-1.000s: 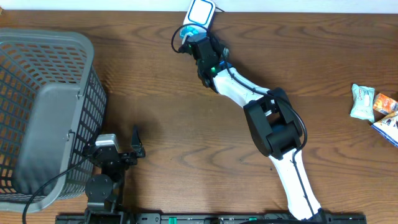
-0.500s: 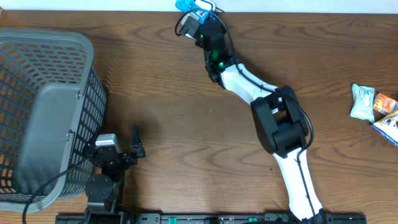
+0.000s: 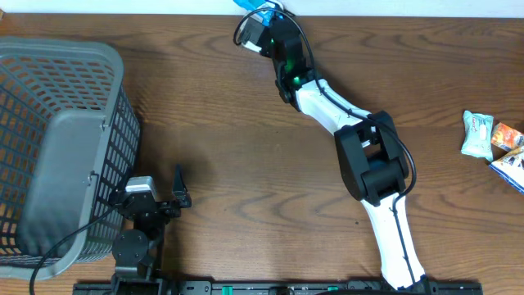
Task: Scan the item barcode
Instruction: 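Carry the bottle up to the white scanner and hold it there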
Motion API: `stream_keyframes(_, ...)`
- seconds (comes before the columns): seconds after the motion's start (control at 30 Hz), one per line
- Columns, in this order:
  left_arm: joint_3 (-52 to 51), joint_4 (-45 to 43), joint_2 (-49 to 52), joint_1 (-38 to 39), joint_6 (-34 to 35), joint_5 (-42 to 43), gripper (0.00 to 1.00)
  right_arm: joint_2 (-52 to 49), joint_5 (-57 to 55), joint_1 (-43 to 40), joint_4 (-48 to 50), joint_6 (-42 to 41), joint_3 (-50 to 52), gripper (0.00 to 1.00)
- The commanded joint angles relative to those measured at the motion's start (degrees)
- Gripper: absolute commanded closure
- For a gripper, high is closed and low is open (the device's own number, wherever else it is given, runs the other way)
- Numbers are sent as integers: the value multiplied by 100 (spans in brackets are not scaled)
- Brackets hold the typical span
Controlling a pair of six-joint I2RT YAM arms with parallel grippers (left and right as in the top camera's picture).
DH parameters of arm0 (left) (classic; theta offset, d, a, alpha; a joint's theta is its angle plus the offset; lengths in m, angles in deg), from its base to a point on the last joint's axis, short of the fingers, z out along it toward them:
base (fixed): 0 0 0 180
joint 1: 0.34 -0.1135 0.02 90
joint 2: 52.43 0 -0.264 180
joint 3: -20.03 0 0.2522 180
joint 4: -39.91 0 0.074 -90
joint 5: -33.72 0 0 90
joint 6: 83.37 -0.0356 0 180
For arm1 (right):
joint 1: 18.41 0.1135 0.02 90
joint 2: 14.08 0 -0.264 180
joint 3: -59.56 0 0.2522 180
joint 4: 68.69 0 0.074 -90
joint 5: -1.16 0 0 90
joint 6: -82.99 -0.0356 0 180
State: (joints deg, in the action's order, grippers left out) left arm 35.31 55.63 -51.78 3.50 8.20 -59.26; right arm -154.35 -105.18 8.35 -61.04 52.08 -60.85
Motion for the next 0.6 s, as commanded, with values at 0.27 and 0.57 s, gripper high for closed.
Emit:
stream_keyframes(0.27, -129, 186, -4, -28, 46, -94, 0, -1126, -518, 232, 603, 1902, -1298, 99)
stream_keyframes(0.57, -129, 186, -4, -28, 46, -94, 0, -1248, -719, 350, 435, 2201, -1471, 99)
